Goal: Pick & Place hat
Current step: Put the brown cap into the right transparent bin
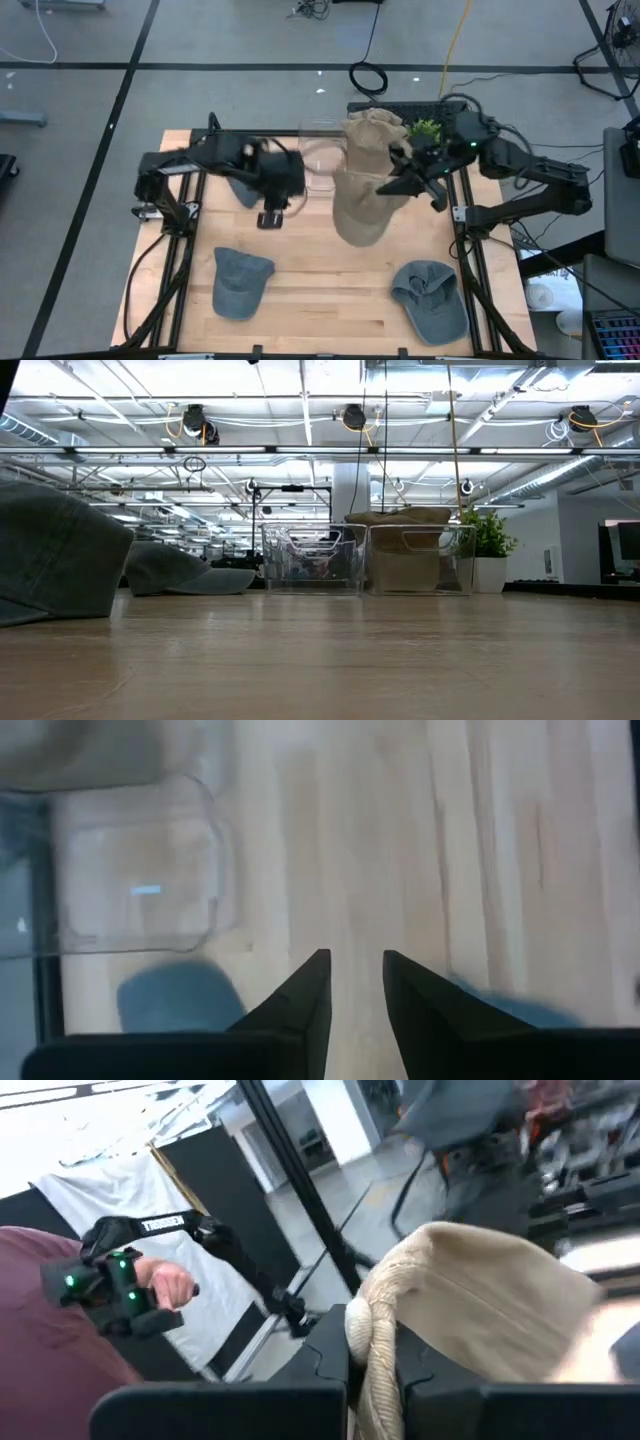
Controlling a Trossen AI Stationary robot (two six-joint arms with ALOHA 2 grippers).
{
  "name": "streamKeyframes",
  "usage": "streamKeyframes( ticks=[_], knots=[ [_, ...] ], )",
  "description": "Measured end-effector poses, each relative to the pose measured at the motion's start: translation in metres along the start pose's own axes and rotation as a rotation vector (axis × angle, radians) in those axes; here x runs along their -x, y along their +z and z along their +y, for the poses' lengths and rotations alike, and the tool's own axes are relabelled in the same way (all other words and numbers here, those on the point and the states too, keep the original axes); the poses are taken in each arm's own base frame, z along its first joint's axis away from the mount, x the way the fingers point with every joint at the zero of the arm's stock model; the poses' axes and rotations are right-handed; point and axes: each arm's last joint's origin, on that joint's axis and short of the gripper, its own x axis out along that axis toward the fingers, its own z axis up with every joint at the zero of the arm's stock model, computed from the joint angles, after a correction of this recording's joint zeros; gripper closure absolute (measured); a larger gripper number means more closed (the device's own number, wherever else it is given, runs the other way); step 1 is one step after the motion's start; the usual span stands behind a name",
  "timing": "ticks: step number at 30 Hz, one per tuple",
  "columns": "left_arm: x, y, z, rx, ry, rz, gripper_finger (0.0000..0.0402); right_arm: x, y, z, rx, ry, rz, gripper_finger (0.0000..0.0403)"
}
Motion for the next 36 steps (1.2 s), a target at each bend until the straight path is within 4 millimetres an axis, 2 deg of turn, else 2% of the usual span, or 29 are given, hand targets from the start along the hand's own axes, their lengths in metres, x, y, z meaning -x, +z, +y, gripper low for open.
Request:
streamKeyframes(
  ticks=[6,11,15,18,22,25,30,36],
  knots=[
    [0.059,-0.008,0.018,0.086,0.043,-0.358,0.0298,0.018,0.005,0.014,0.125,-0.040,-0.070,0.0401],
    [0.110,-0.033,0.023,0.110,0.105,-0.610,0.0298,0.029,0.008,0.021,0.271,-0.118,-0.130,0.0401],
    [0.138,-0.057,0.024,0.139,0.163,-0.734,0.0298,0.033,0.009,0.022,0.387,-0.180,-0.146,0.0401],
    [0.151,-0.073,0.023,0.157,0.197,-0.826,0.0298,0.034,0.008,0.018,0.475,-0.254,-0.126,0.0401],
    [0.157,-0.092,0.023,0.175,0.232,-0.914,0.0298,0.038,0.010,0.004,0.550,-0.401,-0.102,0.0402],
    [0.152,-0.103,0.024,0.209,0.247,-0.931,0.0298,0.042,0.012,-0.007,0.587,-0.490,-0.078,0.0402],
    [0.139,-0.112,0.028,0.267,0.248,-0.919,0.0298,0.051,0.016,-0.028,0.629,-0.609,-0.035,0.0402],
    [0.134,-0.113,0.029,0.284,0.247,-0.909,0.0298,0.062,0.020,-0.052,0.716,-0.725,0.037,0.0402]
  ],
)
